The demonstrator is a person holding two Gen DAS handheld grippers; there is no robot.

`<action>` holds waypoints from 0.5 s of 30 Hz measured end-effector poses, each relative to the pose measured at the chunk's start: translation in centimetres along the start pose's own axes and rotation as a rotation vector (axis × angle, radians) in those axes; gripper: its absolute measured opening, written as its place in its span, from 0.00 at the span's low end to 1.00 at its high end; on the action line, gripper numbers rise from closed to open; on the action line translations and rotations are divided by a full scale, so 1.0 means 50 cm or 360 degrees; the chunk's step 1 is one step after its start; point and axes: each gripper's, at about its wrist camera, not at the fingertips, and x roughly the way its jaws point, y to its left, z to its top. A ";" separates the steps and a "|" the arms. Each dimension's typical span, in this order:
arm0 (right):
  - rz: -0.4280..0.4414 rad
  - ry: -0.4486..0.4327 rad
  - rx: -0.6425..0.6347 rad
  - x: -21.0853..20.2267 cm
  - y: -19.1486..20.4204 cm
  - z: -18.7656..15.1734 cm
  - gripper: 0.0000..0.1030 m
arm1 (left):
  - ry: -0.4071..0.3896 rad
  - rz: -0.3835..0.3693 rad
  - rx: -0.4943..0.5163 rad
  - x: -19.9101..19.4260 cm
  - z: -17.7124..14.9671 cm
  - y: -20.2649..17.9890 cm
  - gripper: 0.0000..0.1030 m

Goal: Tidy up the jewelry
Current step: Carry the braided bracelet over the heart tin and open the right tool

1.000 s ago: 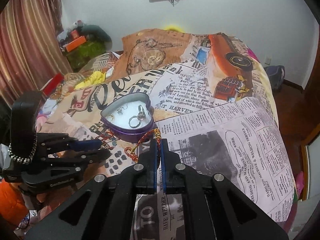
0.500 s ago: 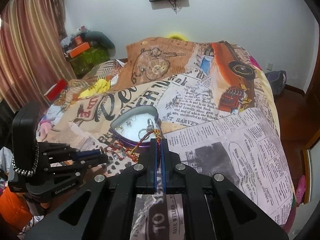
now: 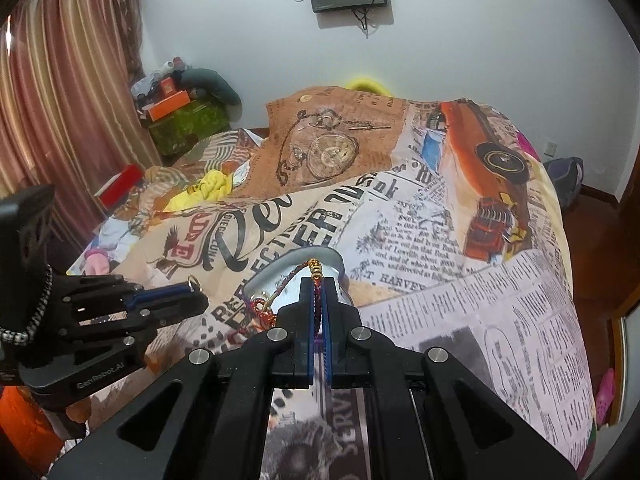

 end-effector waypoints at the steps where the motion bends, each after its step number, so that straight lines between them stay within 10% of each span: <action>1: 0.0003 0.0005 0.0003 0.007 0.000 0.003 0.03 | -0.0005 -0.0005 0.0002 0.002 0.005 0.000 0.07; 15: 0.0009 0.0125 -0.0099 0.090 0.015 0.024 0.03 | 0.0056 -0.0073 -0.0014 0.075 0.029 0.012 0.07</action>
